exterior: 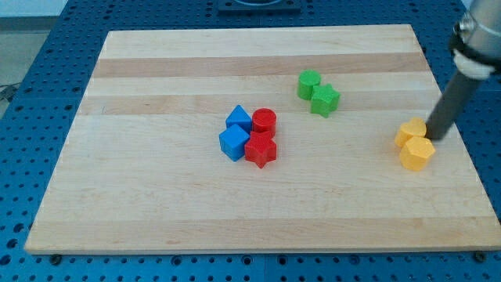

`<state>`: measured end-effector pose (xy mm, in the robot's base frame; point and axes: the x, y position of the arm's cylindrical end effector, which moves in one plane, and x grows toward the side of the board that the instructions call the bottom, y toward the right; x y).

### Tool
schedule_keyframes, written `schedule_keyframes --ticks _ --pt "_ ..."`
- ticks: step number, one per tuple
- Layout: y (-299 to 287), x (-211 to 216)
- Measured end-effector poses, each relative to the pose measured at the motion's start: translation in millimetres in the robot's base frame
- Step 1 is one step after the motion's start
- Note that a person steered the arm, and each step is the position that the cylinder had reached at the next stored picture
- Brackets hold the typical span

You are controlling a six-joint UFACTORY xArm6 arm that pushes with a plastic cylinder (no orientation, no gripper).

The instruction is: Slide the yellow blocks towards the bottom right

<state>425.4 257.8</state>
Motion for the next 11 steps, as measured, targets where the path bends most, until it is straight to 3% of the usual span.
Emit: schedule_keyframes --ticks 1,2,4,5,6,7,9,11 --pt "-5 -32" --pt "-45 -17" --pt "-61 26" --pt "-61 19" --pt "-61 -34" --pt "-12 -25" --pt "-13 -12" --pt "-31 41"
